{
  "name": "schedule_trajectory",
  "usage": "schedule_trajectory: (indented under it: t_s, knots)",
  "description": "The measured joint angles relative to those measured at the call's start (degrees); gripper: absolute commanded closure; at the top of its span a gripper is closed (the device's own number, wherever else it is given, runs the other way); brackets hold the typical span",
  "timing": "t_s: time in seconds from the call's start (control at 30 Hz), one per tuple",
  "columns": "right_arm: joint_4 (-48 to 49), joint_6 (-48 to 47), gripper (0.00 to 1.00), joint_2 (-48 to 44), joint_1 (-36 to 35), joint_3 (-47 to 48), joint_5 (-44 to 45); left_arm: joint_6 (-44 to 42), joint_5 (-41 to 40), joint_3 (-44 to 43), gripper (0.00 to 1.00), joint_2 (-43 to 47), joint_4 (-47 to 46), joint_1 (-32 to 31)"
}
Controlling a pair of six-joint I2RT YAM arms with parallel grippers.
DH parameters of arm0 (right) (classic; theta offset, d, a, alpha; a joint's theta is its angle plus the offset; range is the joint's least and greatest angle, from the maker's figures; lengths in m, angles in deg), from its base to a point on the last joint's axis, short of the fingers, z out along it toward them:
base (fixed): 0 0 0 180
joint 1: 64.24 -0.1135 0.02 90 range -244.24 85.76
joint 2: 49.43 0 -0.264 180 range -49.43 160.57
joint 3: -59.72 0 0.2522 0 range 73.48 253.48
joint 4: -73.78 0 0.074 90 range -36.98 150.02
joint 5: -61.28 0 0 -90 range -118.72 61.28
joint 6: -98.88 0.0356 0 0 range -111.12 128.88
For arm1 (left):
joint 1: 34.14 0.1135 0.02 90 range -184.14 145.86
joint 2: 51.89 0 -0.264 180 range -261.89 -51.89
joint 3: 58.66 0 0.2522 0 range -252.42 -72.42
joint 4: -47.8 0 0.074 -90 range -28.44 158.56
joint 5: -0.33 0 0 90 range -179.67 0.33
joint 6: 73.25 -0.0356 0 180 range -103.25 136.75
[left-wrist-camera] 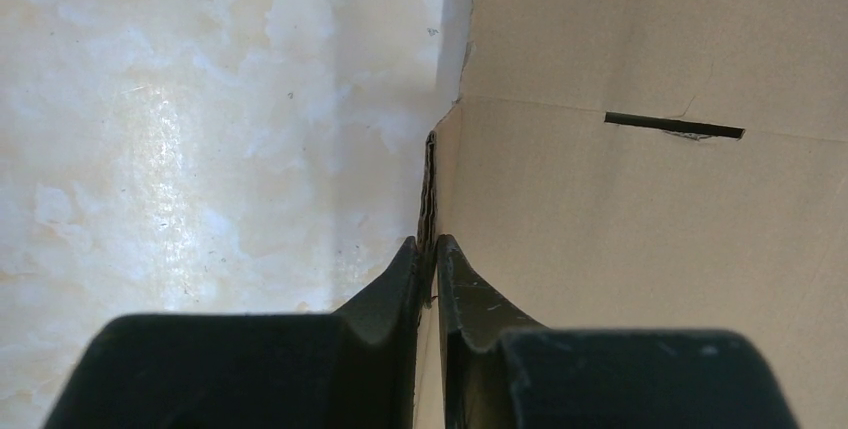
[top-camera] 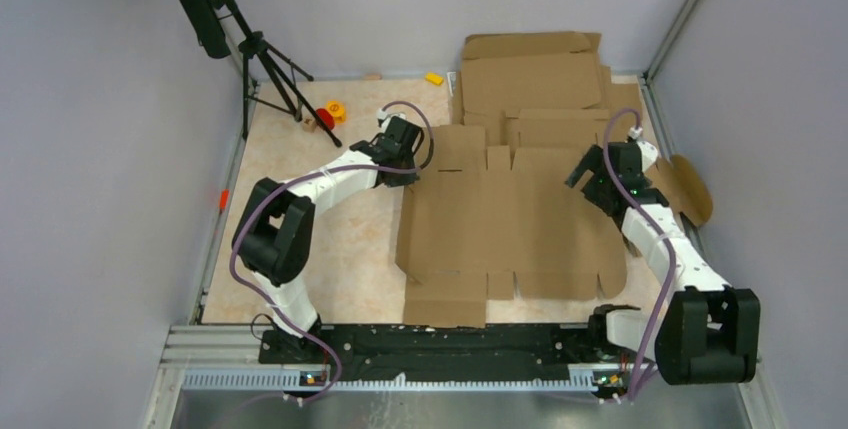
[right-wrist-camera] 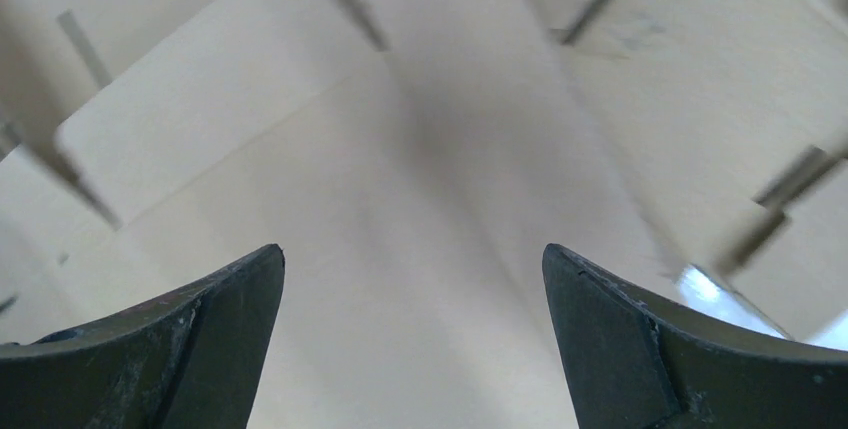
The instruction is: Fold the paper box
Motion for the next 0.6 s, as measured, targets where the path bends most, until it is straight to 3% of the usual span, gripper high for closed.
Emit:
schedule_trajectory:
  t_s: [0.4, 0.6]
  knots:
    - [2.12, 5.79, 0.01, 3.52, 3.10, -3.80, 14.99, -1.66, 0.28, 0.66, 0.88, 0.61, -0.39, 0.00]
    - [3.61, 5.97, 0.01, 5.01, 3.32, -5.18, 17.03, -1.68, 1.25, 1.01, 0.88, 0.74, -0.68, 0.00]
